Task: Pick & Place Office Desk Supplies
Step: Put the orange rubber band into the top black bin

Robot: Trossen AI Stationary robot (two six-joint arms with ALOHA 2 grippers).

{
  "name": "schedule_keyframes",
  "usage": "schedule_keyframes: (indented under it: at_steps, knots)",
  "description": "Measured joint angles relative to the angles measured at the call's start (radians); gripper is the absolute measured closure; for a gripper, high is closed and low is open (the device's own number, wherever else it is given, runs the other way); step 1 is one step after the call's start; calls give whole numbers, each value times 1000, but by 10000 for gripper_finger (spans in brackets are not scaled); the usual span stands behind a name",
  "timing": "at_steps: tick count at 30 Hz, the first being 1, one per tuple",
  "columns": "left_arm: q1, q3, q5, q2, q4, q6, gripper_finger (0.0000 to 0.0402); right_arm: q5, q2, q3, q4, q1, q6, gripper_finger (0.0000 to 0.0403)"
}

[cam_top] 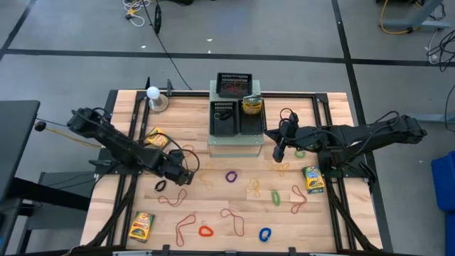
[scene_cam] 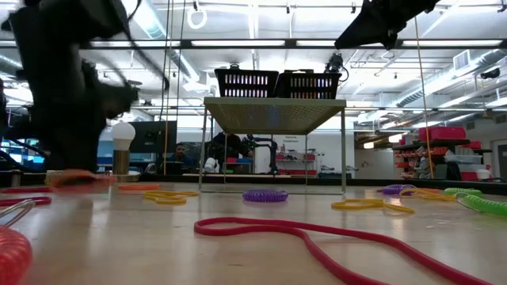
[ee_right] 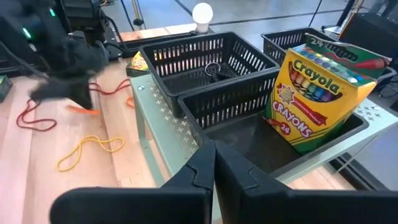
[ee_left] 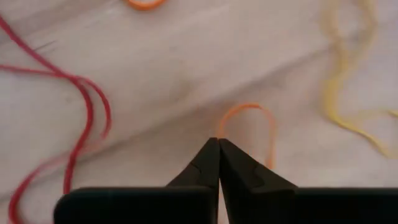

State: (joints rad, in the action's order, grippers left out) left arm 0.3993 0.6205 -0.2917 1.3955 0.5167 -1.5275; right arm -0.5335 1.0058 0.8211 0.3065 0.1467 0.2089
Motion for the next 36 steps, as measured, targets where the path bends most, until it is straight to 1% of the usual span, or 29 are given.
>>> schedule_keyframes:
  at_steps: [2,4,8,11,12,14,17,19,20,23,25,27,29,34,36]
  knots:
    - [1,49,-9,-40,48,29,396,0,0,0,3,0,-12,391]
    - [-6,107,-43,-85,140,76,397,0,0,0,3,0,-14,391]
    - [-40,255,-133,-181,287,169,398,-10,2,0,-11,0,2,391]
    - [-90,339,-199,-248,337,275,398,-49,2,0,-8,0,48,391]
    - [-112,359,-203,-270,345,314,398,-58,2,0,-5,0,68,391]
    - [-154,374,-169,-312,347,392,397,-62,2,0,0,0,118,391]
    - [-185,340,-82,-349,370,492,397,-67,2,0,-2,0,173,391]
    - [-184,275,-29,-370,406,516,398,-67,2,0,-3,0,201,391]
    - [-184,235,-4,-377,397,523,398,-67,2,0,-3,1,213,391]
    - [-184,93,62,-381,265,539,398,-68,2,0,-5,2,247,391]
    - [-183,12,95,-369,126,554,394,-73,2,0,-5,2,266,391]
    - [-183,-48,98,-338,16,568,381,-91,2,0,-5,2,274,392]
    - [-182,-83,97,-292,-29,588,362,-95,2,0,-6,2,278,392]
    - [-162,-93,92,-155,-61,612,315,-83,2,0,-11,2,301,392]
    - [-150,-93,103,-104,-117,615,301,-83,2,0,-11,2,301,392]
